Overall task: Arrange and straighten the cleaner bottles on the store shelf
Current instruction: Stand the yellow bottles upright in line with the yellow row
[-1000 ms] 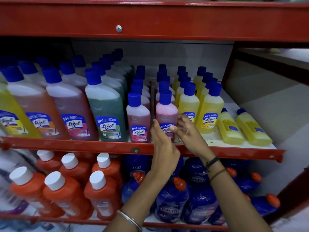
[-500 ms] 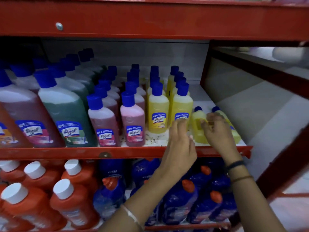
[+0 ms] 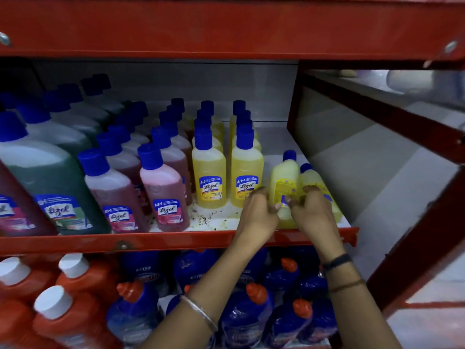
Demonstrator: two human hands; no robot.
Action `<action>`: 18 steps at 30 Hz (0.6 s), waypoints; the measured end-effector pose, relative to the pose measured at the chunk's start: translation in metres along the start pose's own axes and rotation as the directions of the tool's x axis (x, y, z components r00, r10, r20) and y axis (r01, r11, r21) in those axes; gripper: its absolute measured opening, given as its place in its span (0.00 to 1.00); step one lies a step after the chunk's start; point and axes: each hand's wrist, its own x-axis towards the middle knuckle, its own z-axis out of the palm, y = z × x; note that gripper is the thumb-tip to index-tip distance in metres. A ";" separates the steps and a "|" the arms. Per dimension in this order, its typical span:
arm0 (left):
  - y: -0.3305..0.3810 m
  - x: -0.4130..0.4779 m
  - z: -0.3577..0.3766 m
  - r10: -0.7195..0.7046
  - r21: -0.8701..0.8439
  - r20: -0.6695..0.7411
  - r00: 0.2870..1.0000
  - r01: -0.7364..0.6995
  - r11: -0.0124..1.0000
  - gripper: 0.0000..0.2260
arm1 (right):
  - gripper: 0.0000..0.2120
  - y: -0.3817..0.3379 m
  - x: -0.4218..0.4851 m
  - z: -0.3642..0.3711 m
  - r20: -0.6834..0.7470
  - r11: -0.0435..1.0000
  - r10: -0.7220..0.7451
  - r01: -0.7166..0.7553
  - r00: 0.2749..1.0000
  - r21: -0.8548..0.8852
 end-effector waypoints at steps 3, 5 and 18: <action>-0.003 -0.013 -0.006 0.045 -0.147 -0.003 0.999 -0.045 0.988 0.19 | 0.10 0.001 -0.009 -0.006 -0.002 0.972 -0.072 0.071 0.997 0.224; -0.009 -0.021 -0.012 0.113 -0.176 -0.054 0.992 -0.121 0.977 0.24 | 0.09 0.000 -0.018 -0.005 0.021 0.948 -0.140 0.128 0.990 0.291; -0.053 -0.063 -0.076 0.157 0.086 -0.385 0.909 -0.135 0.987 0.22 | 0.18 -0.052 -0.043 0.062 0.183 0.818 -0.475 0.354 0.861 0.453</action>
